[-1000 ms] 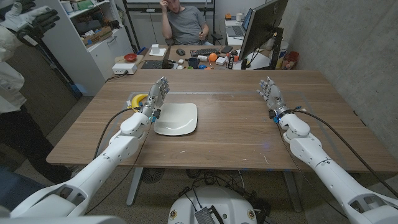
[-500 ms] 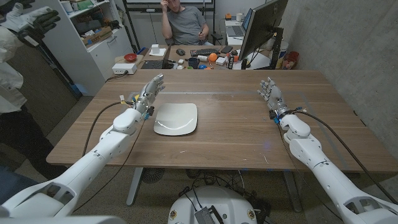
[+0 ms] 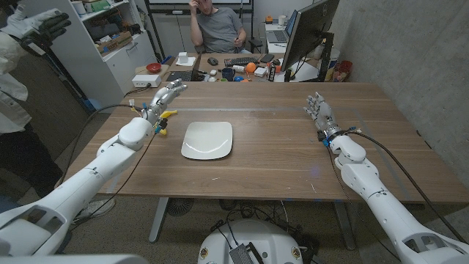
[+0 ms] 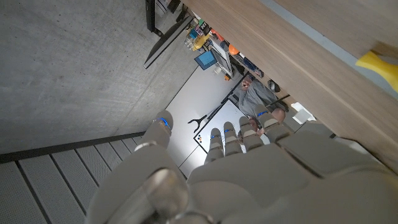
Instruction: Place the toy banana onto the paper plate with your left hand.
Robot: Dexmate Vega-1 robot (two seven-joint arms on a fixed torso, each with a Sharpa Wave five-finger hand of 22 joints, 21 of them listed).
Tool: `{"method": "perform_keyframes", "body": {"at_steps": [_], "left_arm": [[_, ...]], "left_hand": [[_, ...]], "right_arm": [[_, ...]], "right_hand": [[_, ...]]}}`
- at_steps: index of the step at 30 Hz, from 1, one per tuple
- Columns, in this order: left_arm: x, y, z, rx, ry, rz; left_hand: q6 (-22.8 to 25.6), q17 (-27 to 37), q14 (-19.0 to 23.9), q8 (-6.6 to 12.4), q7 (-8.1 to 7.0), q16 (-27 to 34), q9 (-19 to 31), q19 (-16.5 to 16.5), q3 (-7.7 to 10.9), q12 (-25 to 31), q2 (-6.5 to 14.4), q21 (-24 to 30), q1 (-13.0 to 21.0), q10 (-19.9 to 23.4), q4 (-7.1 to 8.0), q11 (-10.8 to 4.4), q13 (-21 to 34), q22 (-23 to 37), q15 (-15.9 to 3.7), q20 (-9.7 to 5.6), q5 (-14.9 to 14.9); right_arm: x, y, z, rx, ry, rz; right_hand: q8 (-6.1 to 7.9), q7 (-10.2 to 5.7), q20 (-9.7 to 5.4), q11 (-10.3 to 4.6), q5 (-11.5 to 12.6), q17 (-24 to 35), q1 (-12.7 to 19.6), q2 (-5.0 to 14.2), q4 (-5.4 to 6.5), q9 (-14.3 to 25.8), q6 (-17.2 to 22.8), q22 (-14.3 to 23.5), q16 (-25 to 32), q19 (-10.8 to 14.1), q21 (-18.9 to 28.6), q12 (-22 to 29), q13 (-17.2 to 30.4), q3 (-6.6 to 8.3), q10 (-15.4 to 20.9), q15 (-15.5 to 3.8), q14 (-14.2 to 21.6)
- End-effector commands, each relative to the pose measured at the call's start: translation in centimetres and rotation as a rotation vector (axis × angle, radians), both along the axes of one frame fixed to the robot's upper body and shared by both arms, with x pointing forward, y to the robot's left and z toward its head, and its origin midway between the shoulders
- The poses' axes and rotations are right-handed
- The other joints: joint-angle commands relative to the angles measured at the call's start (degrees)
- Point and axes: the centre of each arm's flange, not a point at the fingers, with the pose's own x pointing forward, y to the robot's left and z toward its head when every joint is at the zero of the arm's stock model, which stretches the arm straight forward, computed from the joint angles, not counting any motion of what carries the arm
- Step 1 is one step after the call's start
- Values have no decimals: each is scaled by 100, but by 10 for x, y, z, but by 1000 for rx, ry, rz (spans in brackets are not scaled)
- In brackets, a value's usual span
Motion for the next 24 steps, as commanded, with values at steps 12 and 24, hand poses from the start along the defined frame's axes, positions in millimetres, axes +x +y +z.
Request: {"method": "perform_keyframes", "body": {"at_steps": [12,24], "left_arm": [[-35,27,57,300,-83,87],[-49,34,101,648,-73,100]], "left_hand": [[3,12,68,-10,8,-38,16,37,9,-10,-61,-52,255,46,-84,-61,10,14,24,-23,-1],[-157,11,37,-95,-29,-96,16,58,44,-86,-36,-127,659,5,-103,-163,14,10,-55,-144,15]], "right_arm": [[0,2,-9,24,-8,-3],[-7,0,-14,44,-14,-24]], "right_hand": [[34,1,-127,18,30,9,-38,275,12,18,72,29,17,-21,12,34,25,-17,48,11,-56],[33,1,-131,7,32,7,-37,277,9,17,73,29,14,-25,12,32,25,-21,43,11,-58]]}}
